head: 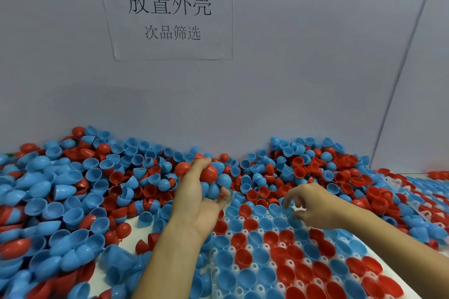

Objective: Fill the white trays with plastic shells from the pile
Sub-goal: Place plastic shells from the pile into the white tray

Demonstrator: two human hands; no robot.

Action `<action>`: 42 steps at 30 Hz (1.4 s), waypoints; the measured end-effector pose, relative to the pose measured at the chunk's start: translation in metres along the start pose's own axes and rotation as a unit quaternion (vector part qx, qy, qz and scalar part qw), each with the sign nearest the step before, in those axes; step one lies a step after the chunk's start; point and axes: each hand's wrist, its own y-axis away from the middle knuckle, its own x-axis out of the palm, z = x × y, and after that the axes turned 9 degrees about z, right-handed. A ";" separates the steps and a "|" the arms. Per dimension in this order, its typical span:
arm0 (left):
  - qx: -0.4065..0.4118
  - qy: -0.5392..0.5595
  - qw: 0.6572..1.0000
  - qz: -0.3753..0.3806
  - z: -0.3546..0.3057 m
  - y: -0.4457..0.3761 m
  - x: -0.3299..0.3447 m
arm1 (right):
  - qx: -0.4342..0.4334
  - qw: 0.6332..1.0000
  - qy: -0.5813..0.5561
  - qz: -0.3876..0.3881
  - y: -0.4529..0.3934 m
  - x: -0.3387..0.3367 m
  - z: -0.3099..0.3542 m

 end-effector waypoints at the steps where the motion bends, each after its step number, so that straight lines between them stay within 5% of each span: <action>1: -0.001 -0.002 1.000 0.002 0.000 0.000 0.000 | -0.008 1.000 -0.004 -0.023 0.001 -0.003 0.005; 5: -0.010 -0.031 0.999 0.024 0.002 0.000 -0.001 | -0.116 0.978 -0.134 -0.112 0.008 -0.019 0.045; 9: -0.033 -0.091 0.992 0.084 0.006 0.002 0.000 | -0.207 0.944 -0.228 -0.121 0.017 -0.029 0.096; 22: -0.013 -0.092 0.994 0.060 0.005 0.000 -0.005 | -0.168 0.896 -0.391 -0.130 0.018 -0.036 0.106; 25: -0.014 -0.092 0.994 0.061 0.006 -0.002 -0.006 | -0.143 0.883 -0.434 -0.107 0.018 -0.034 0.105; 36: -0.007 -0.115 0.992 0.054 0.008 -0.004 -0.006 | -0.133 0.747 -0.652 0.007 0.018 -0.036 0.110; 42: -0.027 -0.116 0.992 0.028 0.014 -0.008 -0.007 | -0.211 0.741 -0.599 0.218 0.032 -0.055 0.106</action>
